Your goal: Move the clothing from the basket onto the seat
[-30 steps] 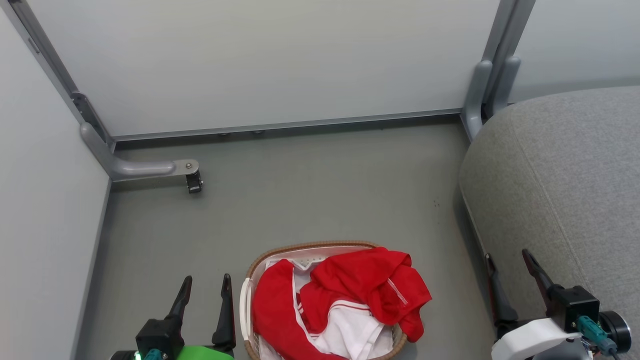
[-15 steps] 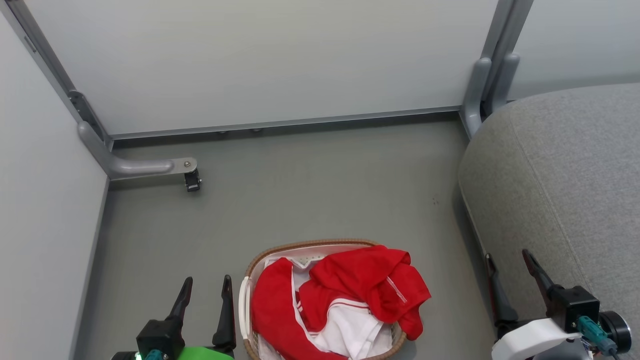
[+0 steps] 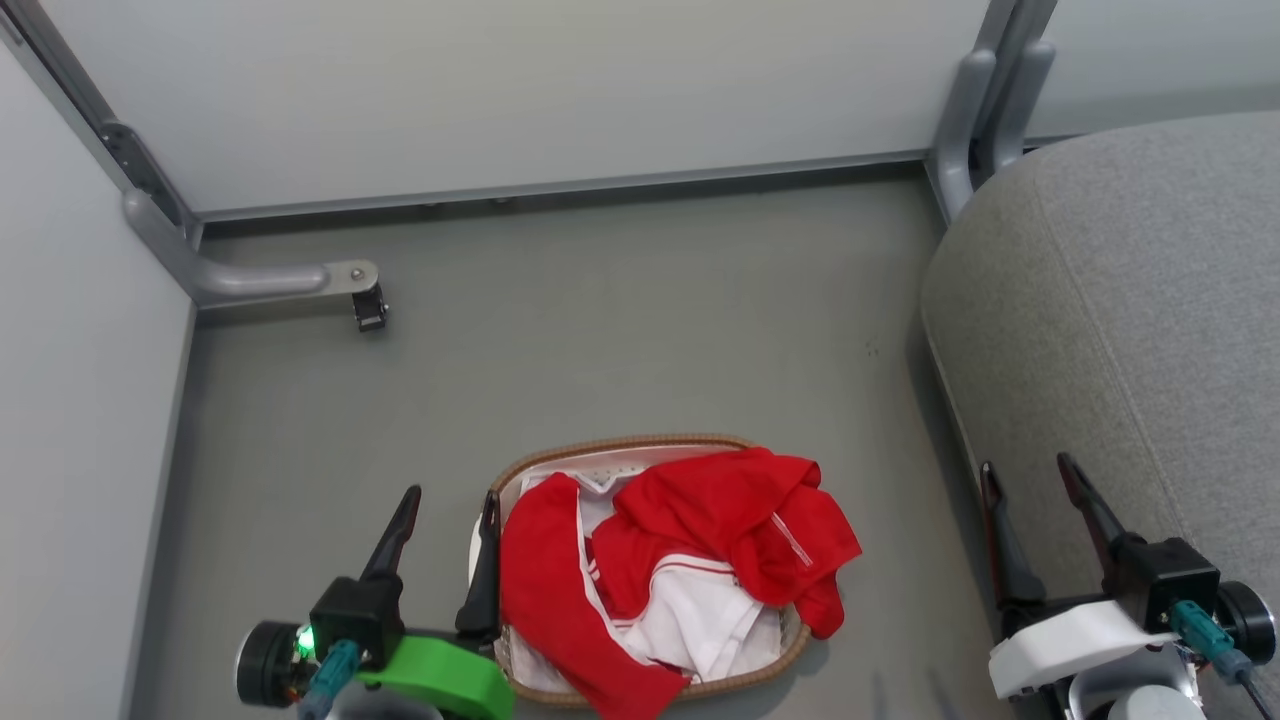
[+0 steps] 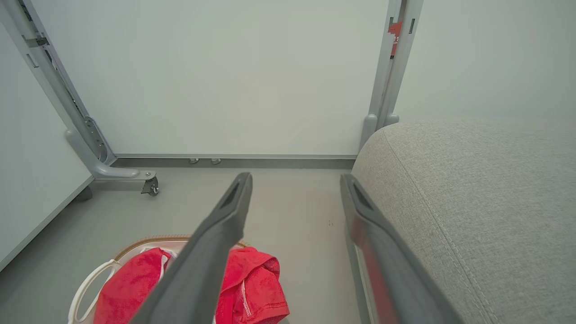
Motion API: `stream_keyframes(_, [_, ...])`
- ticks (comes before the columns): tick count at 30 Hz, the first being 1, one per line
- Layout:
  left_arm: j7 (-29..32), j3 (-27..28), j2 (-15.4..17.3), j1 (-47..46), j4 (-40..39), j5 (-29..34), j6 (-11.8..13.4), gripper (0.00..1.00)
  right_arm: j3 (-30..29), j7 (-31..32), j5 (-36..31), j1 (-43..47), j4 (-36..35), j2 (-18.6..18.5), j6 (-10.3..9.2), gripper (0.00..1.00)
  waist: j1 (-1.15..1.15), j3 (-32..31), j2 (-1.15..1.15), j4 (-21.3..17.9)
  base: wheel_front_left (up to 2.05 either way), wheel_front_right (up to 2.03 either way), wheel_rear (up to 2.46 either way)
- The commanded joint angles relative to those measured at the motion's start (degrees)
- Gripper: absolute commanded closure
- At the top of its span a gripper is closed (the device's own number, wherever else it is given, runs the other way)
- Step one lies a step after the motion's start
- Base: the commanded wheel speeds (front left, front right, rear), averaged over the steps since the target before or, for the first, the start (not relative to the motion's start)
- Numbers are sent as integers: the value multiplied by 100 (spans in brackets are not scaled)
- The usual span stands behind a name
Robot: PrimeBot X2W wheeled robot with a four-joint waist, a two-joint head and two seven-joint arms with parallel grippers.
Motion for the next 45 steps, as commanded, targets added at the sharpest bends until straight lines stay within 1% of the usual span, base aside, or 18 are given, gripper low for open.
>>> stream_keyframes(1, [-4,-43,35,-236,5,75,-45,0,-33,-28,-45,-122,-42,-32,0,0,0,356,0,-48,0,0,0])
stream_keyframes(4, [-3,-165,34,-592,70,203,-96,0,-86,-28,1,-297,-113,-32,0,0,0,708,0,-126,0,0,0])
stream_keyframes(11, [-1,-529,35,-1700,455,489,-214,0,-223,-28,149,-900,-422,-29,-1,0,0,1834,0,-485,0,0,0])
stream_keyframes(17, [-1,-958,38,-2533,1101,759,-282,0,-361,-28,330,-1346,-715,-25,-1,0,0,2695,0,-887,0,0,0])
stream_keyframes(20, [-1,-1178,59,-2873,1601,958,-319,0,-388,-27,457,-1548,-877,-23,-1,0,0,3076,0,-1106,0,0,0])
stream_keyframes(26, [-2,-1583,89,-3409,2701,1172,-373,0,-275,-28,689,-1796,-1153,-22,-1,0,0,3591,0,-1451,0,0,0])
stream_keyframes(32, [-1,-1899,75,-3835,3533,1241,-406,0,-153,-27,913,-1945,-1321,-22,-1,0,0,4006,0,-1761,0,0,0])
stream_keyframes(40, [-1,-2112,69,-4343,4165,1230,-413,0,-42,-27,1204,-2117,-1399,-21,-1,0,0,4465,0,-2060,0,0,0])
stream_keyframes(45, [-1,-2091,151,-4646,4433,1201,-324,0,38,-27,1357,-2162,-1454,-22,-1,0,0,4709,0,-2212,0,0,0])
